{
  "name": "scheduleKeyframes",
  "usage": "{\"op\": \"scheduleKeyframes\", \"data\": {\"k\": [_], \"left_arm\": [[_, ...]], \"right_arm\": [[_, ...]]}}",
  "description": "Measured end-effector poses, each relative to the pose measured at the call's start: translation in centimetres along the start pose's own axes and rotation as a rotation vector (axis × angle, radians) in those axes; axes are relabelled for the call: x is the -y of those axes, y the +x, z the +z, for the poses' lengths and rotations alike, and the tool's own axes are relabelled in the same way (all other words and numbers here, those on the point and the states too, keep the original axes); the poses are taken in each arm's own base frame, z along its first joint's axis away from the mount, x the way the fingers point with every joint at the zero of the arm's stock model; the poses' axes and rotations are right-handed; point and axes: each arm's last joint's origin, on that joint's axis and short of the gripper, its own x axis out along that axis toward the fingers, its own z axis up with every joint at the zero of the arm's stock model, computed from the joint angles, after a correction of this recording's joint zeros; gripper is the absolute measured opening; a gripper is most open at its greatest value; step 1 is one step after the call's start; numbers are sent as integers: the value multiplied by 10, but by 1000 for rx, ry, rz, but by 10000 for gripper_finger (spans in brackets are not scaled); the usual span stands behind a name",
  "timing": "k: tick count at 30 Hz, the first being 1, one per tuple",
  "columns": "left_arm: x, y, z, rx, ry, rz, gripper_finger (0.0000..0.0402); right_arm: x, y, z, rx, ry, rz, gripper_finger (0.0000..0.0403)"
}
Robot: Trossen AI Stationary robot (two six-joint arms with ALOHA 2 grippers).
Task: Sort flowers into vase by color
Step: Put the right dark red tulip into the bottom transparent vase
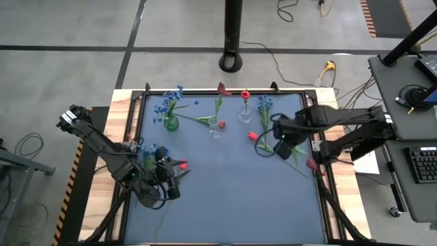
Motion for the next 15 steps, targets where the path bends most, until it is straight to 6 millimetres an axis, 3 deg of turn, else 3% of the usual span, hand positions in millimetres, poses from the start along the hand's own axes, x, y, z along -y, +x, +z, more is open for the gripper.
{"op": "scheduleKeyframes", "data": {"k": [7,15], "left_arm": [[18,26,4,37,105,-22,144],[24,68,12,42,164,-130,173]], "right_arm": [[-52,26,0,-73,-189,115,13],[-98,69,19,-158,-414,141,13]]}}
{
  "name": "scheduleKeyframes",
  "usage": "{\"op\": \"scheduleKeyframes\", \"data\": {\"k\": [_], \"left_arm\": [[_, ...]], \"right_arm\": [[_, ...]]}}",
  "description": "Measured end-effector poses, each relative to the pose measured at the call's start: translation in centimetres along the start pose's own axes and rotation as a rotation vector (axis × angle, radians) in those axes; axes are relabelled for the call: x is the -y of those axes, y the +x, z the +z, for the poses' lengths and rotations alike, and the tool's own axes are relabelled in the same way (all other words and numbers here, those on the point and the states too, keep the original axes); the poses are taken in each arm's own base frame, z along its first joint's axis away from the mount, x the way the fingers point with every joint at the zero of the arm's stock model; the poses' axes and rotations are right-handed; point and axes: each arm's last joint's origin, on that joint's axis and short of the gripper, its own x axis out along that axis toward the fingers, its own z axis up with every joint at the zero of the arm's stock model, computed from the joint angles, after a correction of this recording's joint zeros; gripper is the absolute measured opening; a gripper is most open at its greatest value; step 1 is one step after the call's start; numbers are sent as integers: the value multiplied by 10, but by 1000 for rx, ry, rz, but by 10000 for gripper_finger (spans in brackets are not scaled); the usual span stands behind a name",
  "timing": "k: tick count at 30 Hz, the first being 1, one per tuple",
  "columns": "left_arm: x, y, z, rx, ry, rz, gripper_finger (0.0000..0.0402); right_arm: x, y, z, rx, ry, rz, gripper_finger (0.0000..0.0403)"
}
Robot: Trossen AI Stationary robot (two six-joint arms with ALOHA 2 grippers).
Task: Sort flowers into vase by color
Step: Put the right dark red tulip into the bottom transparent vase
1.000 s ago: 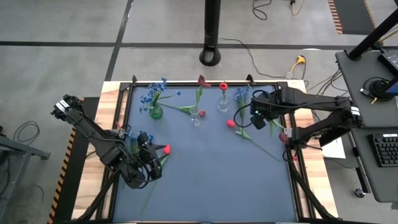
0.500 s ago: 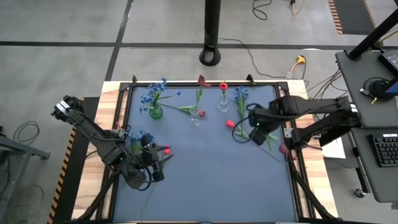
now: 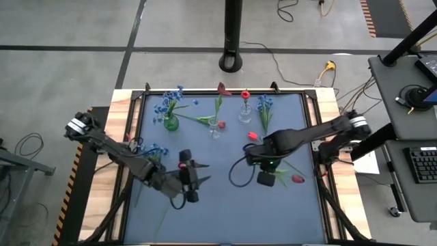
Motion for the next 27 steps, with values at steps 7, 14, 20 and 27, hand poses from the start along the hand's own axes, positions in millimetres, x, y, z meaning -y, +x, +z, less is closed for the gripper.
{"op": "scheduleKeyframes", "data": {"k": [7,14,20,27], "left_arm": [[-4,36,-8,-18,39,-13,197],[-2,62,-22,-63,37,-47,197],[-3,65,-24,-68,35,-39,195],[-3,65,-24,-68,34,-33,138]], "right_arm": [[-18,9,34,2,-147,-4,13],[-30,-6,57,98,-250,-23,13],[-36,-16,65,141,-295,-9,13],[-37,-18,67,151,-307,-7,13]]}}
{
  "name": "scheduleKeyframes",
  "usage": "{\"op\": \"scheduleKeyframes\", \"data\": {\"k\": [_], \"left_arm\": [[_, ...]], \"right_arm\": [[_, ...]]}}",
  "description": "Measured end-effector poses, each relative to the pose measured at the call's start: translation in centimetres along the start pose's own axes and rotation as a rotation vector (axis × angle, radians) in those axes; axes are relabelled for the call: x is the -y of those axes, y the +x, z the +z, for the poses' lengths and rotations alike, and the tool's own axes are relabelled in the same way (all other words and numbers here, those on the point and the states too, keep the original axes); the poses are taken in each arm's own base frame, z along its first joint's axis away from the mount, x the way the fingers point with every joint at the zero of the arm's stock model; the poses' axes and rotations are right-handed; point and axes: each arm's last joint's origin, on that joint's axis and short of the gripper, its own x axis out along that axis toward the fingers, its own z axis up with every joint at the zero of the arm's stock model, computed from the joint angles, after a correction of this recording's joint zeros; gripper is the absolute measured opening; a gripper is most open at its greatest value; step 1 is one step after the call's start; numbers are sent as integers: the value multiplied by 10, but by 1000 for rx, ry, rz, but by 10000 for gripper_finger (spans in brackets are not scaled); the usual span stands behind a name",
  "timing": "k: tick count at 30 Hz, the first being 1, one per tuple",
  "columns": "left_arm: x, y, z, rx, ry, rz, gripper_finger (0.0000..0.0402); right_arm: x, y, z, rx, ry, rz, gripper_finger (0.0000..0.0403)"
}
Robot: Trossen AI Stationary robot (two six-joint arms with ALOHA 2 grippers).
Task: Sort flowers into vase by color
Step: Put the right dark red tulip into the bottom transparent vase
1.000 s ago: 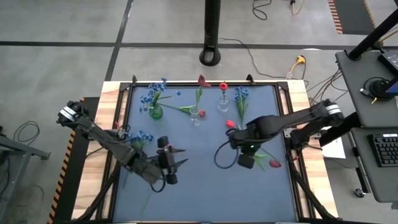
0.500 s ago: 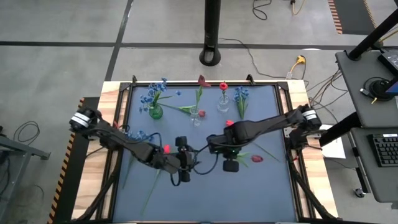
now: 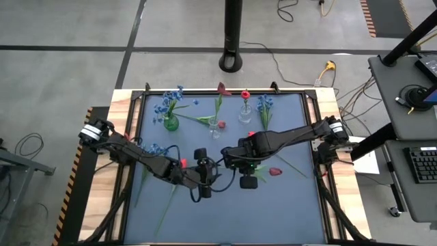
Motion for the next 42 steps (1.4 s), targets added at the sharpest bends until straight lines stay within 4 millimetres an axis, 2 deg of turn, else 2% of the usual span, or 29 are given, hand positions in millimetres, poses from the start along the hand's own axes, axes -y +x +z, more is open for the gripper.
{"op": "scheduleKeyframes", "data": {"k": [6,8,15,21,26,30,34,39,42], "left_arm": [[0,0,0,-1,-4,-2,32],[0,0,0,-2,-3,-8,9],[0,0,-1,-5,6,-10,1],[0,0,-10,33,-18,-15,0],[-3,-1,-23,133,-77,40,0],[-8,-3,-28,168,-107,140,0],[-8,-11,-27,184,-116,290,0],[-10,-31,-15,231,-137,375,0],[-13,-45,-6,271,-169,359,0]], "right_arm": [[0,0,0,0,-2,0,13],[0,0,0,2,-3,1,13],[1,-4,0,24,-13,-27,23],[3,-17,-2,86,-12,-99,85],[7,-37,-8,169,16,-210,138],[6,-70,-18,305,101,-193,164],[-8,-99,-33,504,94,-145,176],[-21,-108,-57,681,59,-98,185],[-20,-96,-72,753,69,-113,187]]}}
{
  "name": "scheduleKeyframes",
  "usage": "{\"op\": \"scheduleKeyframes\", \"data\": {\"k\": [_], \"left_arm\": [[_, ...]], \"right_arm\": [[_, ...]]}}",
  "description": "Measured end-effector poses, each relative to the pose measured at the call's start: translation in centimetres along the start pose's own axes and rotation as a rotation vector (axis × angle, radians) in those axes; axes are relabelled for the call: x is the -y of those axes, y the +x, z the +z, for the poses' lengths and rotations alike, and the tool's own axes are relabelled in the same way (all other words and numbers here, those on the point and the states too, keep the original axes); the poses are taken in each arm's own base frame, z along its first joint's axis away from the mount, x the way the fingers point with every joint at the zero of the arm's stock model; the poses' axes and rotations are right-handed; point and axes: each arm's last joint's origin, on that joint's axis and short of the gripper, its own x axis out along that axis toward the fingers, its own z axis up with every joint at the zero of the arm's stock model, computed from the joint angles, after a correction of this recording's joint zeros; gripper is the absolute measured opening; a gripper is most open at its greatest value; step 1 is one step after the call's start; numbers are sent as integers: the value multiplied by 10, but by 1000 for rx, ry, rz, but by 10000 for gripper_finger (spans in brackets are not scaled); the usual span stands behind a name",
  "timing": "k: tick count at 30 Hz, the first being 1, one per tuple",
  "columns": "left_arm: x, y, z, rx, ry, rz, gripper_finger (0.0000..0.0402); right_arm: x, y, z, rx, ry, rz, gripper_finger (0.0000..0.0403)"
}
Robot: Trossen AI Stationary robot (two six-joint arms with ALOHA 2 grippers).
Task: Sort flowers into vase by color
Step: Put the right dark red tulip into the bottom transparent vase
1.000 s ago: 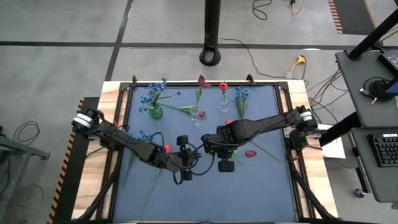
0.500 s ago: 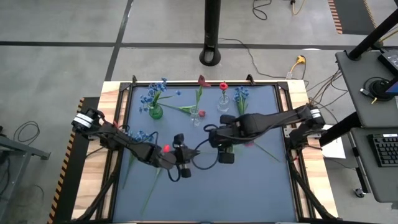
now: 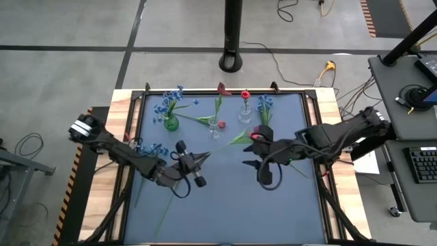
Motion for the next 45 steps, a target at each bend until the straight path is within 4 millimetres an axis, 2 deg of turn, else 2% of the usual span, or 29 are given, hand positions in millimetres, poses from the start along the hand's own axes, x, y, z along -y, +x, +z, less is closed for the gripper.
{"op": "scheduleKeyframes", "data": {"k": [7,12,18,25,31,38,42,45], "left_arm": [[-15,-19,26,62,-39,41,0],[-23,-24,45,145,-76,32,0],[-22,-23,53,233,-96,-91,0],[-15,-17,47,234,-82,-86,0],[-9,-12,40,224,-75,-81,0],[-5,-10,34,208,-63,-70,0],[-5,-10,34,208,-64,-70,0],[-5,-10,34,208,-66,-70,0]], "right_arm": [[9,14,-47,115,8,25,187],[13,36,-67,320,-53,5,187],[25,64,-70,695,-53,-44,187],[28,93,-73,905,-34,77,188],[26,112,-71,1029,23,46,196],[24,123,-70,1083,-34,-2,198],[24,125,-69,1083,-35,-3,173],[24,124,-68,1086,-33,-3,128]]}}
